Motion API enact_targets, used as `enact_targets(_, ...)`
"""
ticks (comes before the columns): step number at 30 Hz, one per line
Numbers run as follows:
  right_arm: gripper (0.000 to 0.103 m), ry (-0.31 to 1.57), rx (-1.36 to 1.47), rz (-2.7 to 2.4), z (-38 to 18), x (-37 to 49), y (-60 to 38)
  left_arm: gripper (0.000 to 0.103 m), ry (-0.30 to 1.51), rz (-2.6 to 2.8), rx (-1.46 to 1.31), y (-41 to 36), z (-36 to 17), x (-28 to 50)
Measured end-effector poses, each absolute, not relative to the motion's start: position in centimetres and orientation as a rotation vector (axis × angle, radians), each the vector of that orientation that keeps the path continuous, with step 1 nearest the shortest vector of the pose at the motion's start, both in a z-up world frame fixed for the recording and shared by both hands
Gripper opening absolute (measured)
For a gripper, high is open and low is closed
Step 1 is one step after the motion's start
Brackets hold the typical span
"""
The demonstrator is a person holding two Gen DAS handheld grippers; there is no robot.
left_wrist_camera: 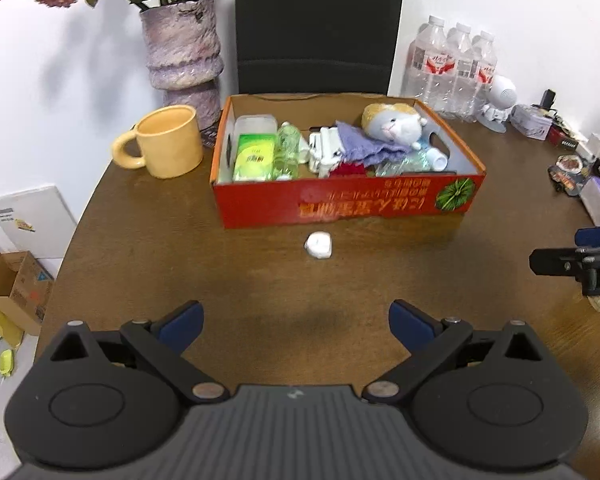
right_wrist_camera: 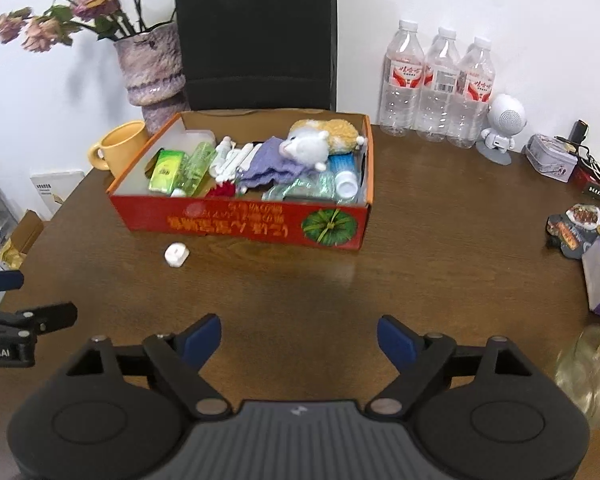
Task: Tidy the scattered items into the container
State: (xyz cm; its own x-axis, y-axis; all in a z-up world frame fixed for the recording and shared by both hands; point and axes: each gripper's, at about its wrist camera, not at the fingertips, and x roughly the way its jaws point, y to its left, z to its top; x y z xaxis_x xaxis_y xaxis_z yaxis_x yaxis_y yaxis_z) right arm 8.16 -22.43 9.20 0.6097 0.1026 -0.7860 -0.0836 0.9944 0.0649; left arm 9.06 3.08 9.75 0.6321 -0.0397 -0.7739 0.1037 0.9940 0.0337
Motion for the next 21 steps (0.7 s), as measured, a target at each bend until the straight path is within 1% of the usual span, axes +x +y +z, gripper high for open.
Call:
enact_targets(6, 0.085, 0.876, 0.003, 0.094, 5.5, 5.7, -21.2, 0.101, 0.852, -0.035, 0.1, 2.4, 6.8, 6.3)
enact_targets(13, 0.087, 0.689, -0.062, 0.088, 2.1, 1.8, -19.2, 0.103, 0.752, 0.006, 0.085, 2.7, 3.9, 3.4)
enact_targets(21, 0.087, 0.681, -0.031, 0.032, -1.2, 1.6, -19.3, 0.103, 0.724, 0.02, 0.057, 3.2, 1.7, 2.7)
